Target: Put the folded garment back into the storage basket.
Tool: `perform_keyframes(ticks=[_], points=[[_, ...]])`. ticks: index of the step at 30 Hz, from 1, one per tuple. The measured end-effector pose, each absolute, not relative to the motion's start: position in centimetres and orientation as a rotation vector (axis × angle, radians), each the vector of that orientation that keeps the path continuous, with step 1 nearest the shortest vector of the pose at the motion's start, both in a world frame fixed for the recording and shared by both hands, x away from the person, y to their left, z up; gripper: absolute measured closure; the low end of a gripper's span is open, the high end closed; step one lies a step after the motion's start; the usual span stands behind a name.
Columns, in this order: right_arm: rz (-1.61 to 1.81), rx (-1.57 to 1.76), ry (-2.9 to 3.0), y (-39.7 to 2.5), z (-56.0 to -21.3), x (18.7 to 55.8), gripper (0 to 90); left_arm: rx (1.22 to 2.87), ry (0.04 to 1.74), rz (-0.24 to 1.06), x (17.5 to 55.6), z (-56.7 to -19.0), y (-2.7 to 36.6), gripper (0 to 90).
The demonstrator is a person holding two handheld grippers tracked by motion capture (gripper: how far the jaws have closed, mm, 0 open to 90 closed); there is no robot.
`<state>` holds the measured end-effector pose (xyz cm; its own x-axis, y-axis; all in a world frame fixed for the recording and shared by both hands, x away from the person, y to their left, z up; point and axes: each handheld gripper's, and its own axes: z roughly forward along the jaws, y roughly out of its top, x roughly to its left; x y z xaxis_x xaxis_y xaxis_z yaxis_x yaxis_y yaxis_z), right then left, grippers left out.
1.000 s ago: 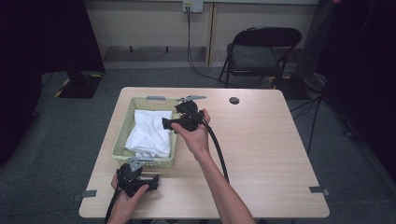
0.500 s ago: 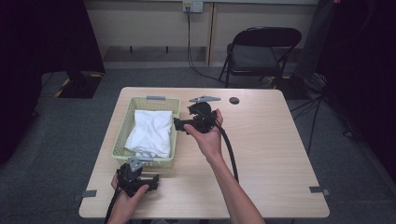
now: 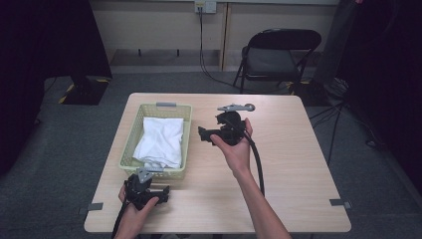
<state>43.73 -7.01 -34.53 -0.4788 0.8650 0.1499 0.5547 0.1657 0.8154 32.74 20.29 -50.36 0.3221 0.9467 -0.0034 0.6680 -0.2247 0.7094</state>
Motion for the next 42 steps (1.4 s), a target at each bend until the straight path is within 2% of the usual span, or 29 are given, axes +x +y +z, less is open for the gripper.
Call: perform_keyframes(ticks=[42], points=[[1.161, 1.509, 1.879, -19.2, -36.3, 38.2, 2.0, 1.978, 1.419, 0.586, 32.8, -50.4, 20.3, 0.0]])
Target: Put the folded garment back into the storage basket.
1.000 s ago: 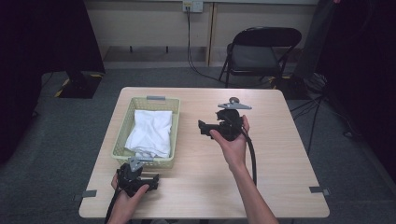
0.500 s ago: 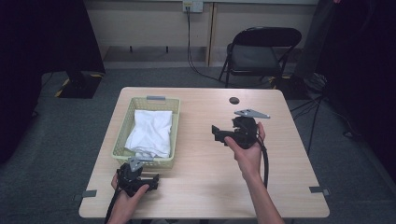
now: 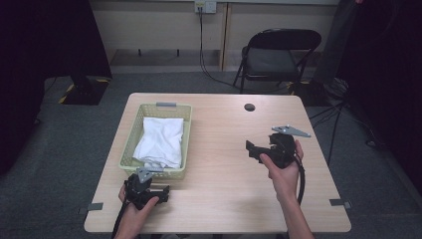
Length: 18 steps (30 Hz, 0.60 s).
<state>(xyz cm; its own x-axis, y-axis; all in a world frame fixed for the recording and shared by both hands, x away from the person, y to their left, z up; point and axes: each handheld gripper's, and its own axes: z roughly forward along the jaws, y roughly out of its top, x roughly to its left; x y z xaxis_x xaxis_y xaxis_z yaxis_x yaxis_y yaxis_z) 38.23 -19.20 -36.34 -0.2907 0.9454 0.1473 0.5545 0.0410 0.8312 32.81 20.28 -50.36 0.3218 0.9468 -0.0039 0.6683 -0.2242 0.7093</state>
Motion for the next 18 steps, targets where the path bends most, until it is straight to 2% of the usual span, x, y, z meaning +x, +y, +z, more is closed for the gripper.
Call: perform_keyframes(ticks=[18], points=[[1.128, 1.595, 1.822, -23.1, -40.0, 36.4, 2.2, 1.975, 1.428, 0.587, 32.7, -50.3, 20.3, 0.0]])
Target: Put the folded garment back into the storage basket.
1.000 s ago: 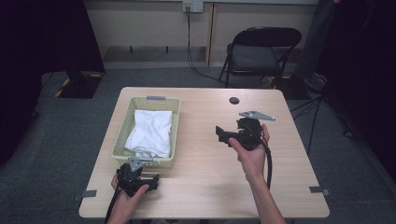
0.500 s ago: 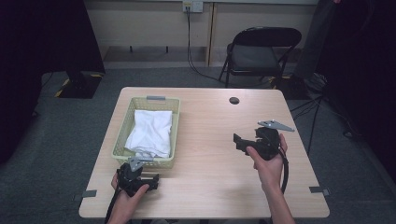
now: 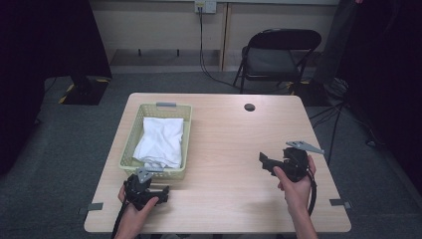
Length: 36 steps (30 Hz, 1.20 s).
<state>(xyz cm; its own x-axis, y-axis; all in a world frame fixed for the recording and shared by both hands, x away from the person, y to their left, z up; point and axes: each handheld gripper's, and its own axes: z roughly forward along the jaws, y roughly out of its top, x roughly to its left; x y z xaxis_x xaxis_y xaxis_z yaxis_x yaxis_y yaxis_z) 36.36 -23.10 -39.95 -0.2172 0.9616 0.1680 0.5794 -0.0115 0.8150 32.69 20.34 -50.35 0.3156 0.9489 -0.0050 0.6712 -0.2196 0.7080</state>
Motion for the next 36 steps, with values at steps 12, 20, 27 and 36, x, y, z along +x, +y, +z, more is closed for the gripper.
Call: perform_keyframes(ticks=[12, 20, 27, 36], points=[[1.05, 1.702, 1.779, -25.6, -42.2, 35.8, 1.6, 1.975, 1.429, 0.587, 32.7, -50.3, 20.3, 0.0], [0.974, 1.722, 1.782, -27.2, -43.5, 35.5, 1.6, 1.973, 1.428, 0.588, 32.7, -50.4, 20.3, 0.0], [0.921, 1.747, 1.778, -28.2, -44.8, 35.1, 1.6, 1.973, 1.428, 0.588, 32.7, -50.4, 20.3, 0.0], [0.877, 1.782, 1.777, -28.6, -46.5, 34.8, 1.8, 1.976, 1.429, 0.588, 32.7, -50.3, 20.3, 0.0]])
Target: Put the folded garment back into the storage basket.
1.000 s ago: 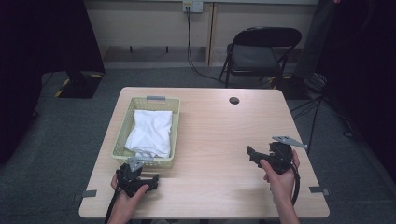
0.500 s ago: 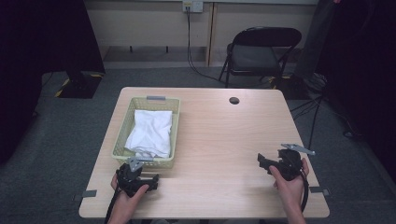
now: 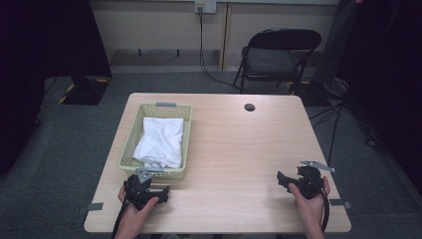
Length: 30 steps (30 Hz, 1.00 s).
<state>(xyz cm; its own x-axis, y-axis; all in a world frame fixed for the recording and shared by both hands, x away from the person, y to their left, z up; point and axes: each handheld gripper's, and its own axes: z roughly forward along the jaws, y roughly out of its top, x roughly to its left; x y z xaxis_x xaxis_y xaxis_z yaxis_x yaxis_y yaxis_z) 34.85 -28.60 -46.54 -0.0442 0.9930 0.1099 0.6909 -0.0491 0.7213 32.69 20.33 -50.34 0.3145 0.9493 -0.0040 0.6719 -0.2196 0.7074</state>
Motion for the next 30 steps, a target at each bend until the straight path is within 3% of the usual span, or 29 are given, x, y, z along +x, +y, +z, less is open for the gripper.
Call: perform_keyframes(ticks=[30], points=[[0.707, 1.781, 1.713, -27.8, -50.3, 35.5, 0.0, 1.978, 1.434, 0.584, 32.7, -50.3, 20.3, 0.0]])
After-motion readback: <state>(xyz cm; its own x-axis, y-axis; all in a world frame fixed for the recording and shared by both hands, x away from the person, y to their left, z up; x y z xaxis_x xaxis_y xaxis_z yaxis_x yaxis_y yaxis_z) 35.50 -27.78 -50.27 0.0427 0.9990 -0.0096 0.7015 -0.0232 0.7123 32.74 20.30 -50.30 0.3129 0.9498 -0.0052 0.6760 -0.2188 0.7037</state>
